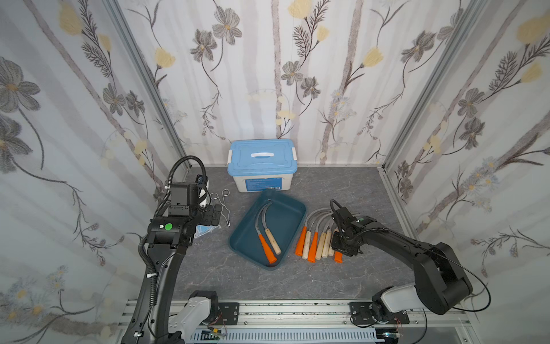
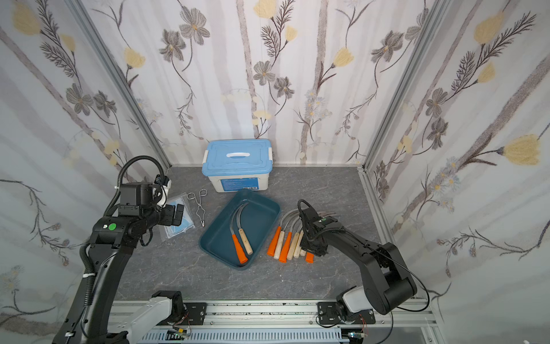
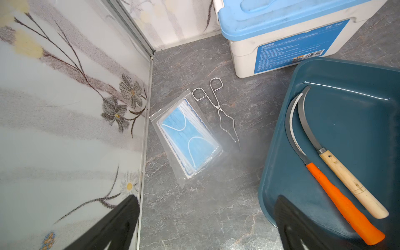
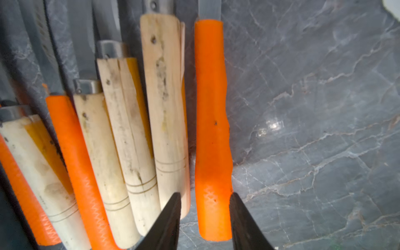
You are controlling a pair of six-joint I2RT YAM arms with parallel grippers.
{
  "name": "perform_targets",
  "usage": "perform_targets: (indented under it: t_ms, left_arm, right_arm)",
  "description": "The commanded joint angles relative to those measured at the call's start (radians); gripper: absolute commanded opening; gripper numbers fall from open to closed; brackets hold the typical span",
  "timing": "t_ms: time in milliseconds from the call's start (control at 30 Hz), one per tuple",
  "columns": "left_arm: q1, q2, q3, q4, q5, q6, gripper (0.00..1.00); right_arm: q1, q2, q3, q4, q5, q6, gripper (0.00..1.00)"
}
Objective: Put small sickles into storage boxes
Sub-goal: Pick up the sickle at the center of the board.
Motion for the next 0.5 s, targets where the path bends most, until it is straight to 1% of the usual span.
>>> perform_targets:
  t_ms: [0, 233, 467]
  left_arm:
    - [0.001, -0.006, -0.004, 0.022, 0.0, -0.009, 1.0]
    - [0.001, -0.014, -0.008, 0.025, -0.009, -0.005, 1.0]
    - [-0.001, -0.026, -0.012, 0.026, -0.014, 0.0, 1.0]
  right_arm:
    - [-0.02, 0.017, 0.014, -0.011, 0.049, -0.025, 0.41]
    - [-0.086, 0.043, 0.051, -0.007, 0.064, -0.057, 0.41]
    - [-0.106, 0.113, 0.149, -0.023, 0.07, -0.099, 0.4]
